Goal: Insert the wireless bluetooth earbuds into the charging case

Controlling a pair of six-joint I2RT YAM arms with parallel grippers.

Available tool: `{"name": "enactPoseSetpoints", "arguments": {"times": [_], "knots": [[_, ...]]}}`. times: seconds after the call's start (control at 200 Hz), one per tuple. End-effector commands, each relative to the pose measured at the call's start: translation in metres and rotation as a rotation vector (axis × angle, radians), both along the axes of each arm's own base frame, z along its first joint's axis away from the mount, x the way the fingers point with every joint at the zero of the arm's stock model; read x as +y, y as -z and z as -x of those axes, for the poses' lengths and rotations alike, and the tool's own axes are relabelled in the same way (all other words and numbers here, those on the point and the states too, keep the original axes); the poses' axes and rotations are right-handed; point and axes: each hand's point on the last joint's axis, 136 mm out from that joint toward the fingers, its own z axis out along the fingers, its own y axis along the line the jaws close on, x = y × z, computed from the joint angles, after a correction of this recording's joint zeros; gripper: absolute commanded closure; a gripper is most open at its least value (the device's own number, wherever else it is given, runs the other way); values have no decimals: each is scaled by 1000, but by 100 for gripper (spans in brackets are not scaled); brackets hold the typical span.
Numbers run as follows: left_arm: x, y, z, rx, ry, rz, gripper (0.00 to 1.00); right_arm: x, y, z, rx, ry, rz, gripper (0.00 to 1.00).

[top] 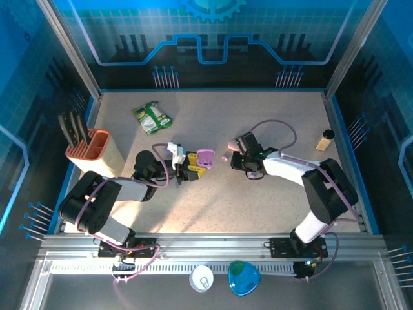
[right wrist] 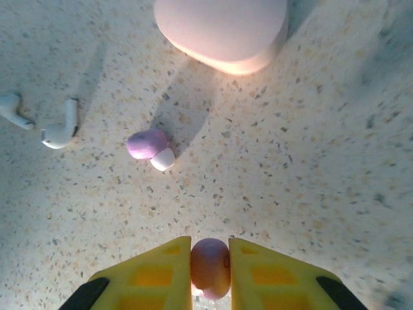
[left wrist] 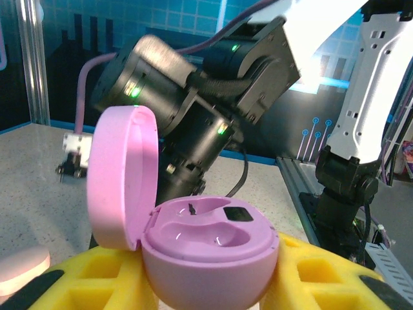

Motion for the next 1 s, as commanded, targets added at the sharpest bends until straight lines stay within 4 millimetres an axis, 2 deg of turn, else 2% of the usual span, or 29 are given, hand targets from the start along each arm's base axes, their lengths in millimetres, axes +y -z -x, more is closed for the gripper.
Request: {"name": "enactPoseSetpoints", "arguments": {"times": [0.0,0.145,0.245,0.39,0.495,0.63,0.765,0.995], "knots": [[1,5,-2,-14,1,-29,64,-16,-15,14,-70,-58,86,80],[0,14,-6,5,-11,-69,63,-9,-53,23,-244,-189,31,81],[-1,18,-7,16,-15,-96,63,-1,-89,32,-392,-303,-3,82],[-6,26,-4,20,1,-145,63,17,-139,56,-581,-488,-40,82],[-8,27,-1,12,16,-159,63,30,-161,73,-655,-605,-42,82],[-9,27,3,20,36,-163,63,50,-175,88,-699,-717,-39,82],[-10,26,5,18,49,-162,63,73,-180,98,-719,-808,-46,82],[-10,22,8,19,61,-151,63,97,-172,103,-703,-896,-21,82]]}}
